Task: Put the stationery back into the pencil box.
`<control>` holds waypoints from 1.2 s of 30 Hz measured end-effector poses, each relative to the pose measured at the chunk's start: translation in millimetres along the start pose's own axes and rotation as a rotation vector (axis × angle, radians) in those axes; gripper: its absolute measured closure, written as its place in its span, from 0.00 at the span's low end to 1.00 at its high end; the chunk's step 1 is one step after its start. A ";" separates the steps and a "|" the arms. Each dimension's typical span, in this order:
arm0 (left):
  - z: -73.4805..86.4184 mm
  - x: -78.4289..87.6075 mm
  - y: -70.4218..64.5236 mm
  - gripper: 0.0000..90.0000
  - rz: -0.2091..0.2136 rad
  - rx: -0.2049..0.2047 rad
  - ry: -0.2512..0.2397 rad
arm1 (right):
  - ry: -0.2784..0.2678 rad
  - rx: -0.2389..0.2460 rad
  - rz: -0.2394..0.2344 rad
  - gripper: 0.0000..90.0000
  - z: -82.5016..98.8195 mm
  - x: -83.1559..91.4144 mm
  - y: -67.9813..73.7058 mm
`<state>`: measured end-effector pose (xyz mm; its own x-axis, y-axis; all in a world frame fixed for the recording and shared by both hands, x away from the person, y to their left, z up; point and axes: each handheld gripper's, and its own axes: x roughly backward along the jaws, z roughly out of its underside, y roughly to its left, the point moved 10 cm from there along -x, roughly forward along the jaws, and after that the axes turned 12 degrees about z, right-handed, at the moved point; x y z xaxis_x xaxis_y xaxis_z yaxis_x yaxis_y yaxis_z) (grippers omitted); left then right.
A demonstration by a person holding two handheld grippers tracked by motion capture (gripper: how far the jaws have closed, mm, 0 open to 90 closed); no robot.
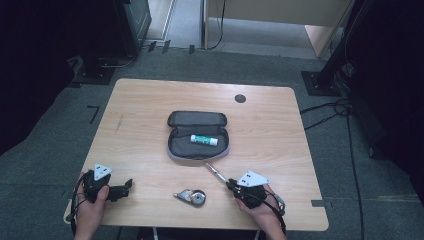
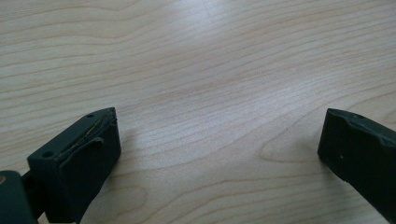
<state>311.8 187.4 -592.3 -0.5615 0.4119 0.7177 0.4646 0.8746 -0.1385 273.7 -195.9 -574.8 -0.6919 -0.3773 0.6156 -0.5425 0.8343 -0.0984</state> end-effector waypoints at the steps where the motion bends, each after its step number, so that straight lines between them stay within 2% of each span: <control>1: 0.0 0.0 0.0 0.00 0.000 0.000 0.000 | -0.004 0.001 -0.005 0.91 -2.3 1.2 1.6; 10: 0.0 0.0 0.0 0.00 0.000 0.000 0.000 | -0.053 0.021 -0.039 0.91 -24.1 9.1 8.2; 17: 0.0 -0.1 -0.1 0.00 0.001 0.001 -0.001 | -0.064 0.029 -0.055 0.91 -38.9 10.5 10.8; 36: 0.0 -0.1 -0.1 0.00 0.001 0.001 0.000 | -0.107 0.071 -0.054 0.91 -87.7 1.4 2.0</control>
<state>311.8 187.3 -592.3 -0.5615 0.4126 0.7173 0.4642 0.8746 -0.1398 313.5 -159.5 -505.6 -0.7058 -0.4644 0.5349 -0.6096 0.7828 -0.1248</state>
